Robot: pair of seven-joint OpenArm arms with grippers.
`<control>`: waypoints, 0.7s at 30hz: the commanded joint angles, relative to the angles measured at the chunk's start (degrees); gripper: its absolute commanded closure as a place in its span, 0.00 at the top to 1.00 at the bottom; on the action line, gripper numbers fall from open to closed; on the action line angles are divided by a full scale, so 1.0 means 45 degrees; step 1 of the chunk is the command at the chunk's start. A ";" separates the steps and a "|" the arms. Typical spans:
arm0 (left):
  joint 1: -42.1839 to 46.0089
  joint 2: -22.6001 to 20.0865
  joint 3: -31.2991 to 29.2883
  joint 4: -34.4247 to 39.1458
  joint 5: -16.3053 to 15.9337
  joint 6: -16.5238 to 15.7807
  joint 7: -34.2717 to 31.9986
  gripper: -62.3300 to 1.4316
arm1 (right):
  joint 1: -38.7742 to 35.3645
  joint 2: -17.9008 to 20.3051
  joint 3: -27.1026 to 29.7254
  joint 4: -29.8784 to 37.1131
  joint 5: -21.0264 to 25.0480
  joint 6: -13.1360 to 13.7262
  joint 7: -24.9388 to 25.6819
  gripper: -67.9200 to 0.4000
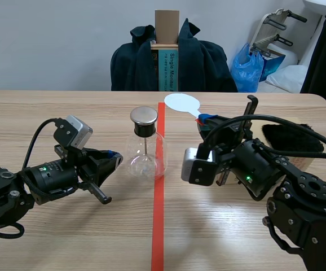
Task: Do the electroscope experiment.
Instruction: 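Move the plate toward and away from the electroscope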
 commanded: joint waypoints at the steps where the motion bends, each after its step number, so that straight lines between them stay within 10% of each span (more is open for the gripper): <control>1: -0.0068 -0.0068 -0.0131 0.0287 -0.0078 0.0015 -0.0223 0.07 | 0.0185 0.0102 0.0151 0.0199 0.0131 -0.0151 0.0044 0.02; 21: -0.0068 -0.0068 -0.0131 0.0287 -0.0078 0.0015 -0.0223 0.07 | 0.0185 0.0097 0.0146 0.0199 0.0034 -0.0495 0.2599 0.02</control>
